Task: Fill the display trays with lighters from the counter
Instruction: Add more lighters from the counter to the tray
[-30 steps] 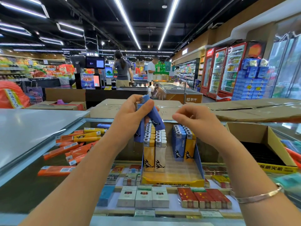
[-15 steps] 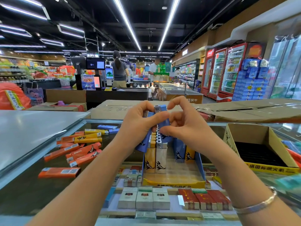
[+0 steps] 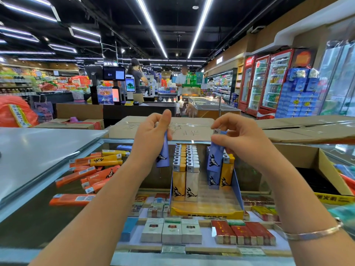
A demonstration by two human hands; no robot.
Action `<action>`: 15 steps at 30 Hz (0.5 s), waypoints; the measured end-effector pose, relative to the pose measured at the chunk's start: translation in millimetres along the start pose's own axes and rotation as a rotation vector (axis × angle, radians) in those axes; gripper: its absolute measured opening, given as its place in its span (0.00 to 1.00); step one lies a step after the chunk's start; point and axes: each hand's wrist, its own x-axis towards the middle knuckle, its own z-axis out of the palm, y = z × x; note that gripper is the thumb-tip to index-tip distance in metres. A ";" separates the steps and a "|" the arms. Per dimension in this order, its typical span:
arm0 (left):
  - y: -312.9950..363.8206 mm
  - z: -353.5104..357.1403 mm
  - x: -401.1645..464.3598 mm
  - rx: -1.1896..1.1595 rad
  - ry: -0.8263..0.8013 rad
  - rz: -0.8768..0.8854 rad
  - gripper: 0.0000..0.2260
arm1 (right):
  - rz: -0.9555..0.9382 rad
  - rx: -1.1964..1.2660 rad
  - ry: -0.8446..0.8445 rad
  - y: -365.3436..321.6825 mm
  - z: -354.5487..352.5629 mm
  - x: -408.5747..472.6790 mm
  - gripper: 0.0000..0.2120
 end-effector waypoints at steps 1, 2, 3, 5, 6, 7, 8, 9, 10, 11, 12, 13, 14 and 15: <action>-0.4 -0.3 1.2 -0.014 0.003 -0.016 0.16 | -0.003 -0.063 -0.019 1.1 -0.2 0.4 0.07; -0.8 -0.3 2.0 -0.030 0.006 -0.027 0.16 | -0.006 -0.121 -0.045 2.0 0.2 0.7 0.07; -1.1 0.1 2.6 -0.046 0.008 -0.033 0.16 | -0.010 -0.171 -0.075 2.8 1.2 0.7 0.08; -0.8 1.5 3.6 -0.081 0.003 -0.061 0.13 | -0.019 -0.263 -0.135 3.9 4.5 0.7 0.07; -0.3 2.4 4.4 -0.096 -0.004 -0.083 0.11 | -0.025 -0.304 -0.158 3.9 5.7 0.5 0.07; 0.0 2.9 5.0 -0.105 -0.010 -0.105 0.08 | -0.031 -0.336 -0.174 4.0 6.6 0.5 0.08; 0.5 3.1 6.0 -0.111 -0.015 -0.123 0.07 | -0.038 -0.354 -0.182 4.1 6.8 0.5 0.08; 0.9 3.0 7.1 -0.118 -0.018 -0.140 0.07 | -0.040 -0.361 -0.186 4.5 6.9 0.7 0.08; 1.0 2.7 7.5 -0.128 -0.021 -0.155 0.08 | -0.036 -0.362 -0.191 5.1 6.9 0.9 0.09; 1.5 2.7 7.9 -0.143 -0.023 -0.166 0.09 | -0.027 -0.364 -0.200 5.8 7.3 0.9 0.10; 1.8 2.6 7.7 -0.160 -0.023 -0.174 0.09 | -0.015 -0.372 -0.215 6.5 7.9 0.8 0.11; 2.3 2.5 7.6 -0.173 -0.022 -0.182 0.10 | -0.003 -0.388 -0.233 7.4 9.0 0.8 0.12; 2.6 2.4 7.4 -0.180 -0.022 -0.187 0.10 | 0.007 -0.405 -0.250 8.3 10.0 0.8 0.12; 2.5 2.5 7.2 -0.182 -0.029 -0.188 0.10 | 0.012 -0.418 -0.261 9.1 10.7 0.8 0.13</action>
